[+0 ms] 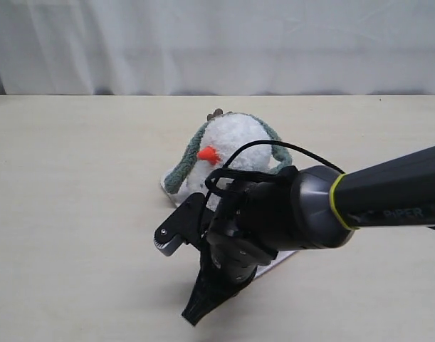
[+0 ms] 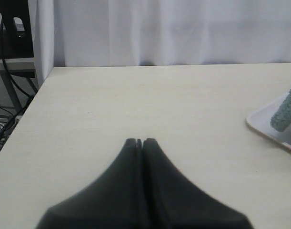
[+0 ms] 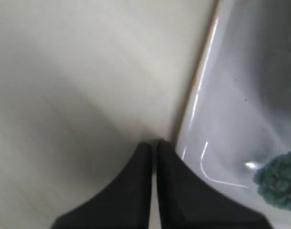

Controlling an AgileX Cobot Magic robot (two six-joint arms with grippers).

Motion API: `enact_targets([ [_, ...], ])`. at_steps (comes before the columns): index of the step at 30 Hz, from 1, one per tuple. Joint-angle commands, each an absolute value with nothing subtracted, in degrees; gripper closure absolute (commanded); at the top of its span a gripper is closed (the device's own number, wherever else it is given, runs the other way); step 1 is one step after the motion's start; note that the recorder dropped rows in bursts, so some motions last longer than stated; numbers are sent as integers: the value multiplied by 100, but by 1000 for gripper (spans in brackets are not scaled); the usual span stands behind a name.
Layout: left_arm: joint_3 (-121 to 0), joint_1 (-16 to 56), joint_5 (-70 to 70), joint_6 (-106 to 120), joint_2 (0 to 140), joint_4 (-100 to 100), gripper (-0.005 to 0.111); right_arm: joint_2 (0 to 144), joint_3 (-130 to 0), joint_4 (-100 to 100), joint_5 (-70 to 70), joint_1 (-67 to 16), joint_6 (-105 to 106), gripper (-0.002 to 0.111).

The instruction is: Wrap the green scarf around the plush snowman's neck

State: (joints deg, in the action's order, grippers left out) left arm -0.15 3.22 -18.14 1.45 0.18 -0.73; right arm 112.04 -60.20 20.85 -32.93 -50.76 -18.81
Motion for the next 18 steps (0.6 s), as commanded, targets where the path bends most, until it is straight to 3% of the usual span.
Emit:
enact_targets([
  [1,0,302,-1768,120,0,-63,107,11216,-6033,2897,-3915,-5048,-2425,104],
  [10,0,302,-1768,120,0,-63,107,11216,-6033,4242,-5162,-5048,-3132,104],
  [18,0,302,-1768,120,0,-63,107,11114,-6033,3900,-5022,-5084,-3029,104],
])
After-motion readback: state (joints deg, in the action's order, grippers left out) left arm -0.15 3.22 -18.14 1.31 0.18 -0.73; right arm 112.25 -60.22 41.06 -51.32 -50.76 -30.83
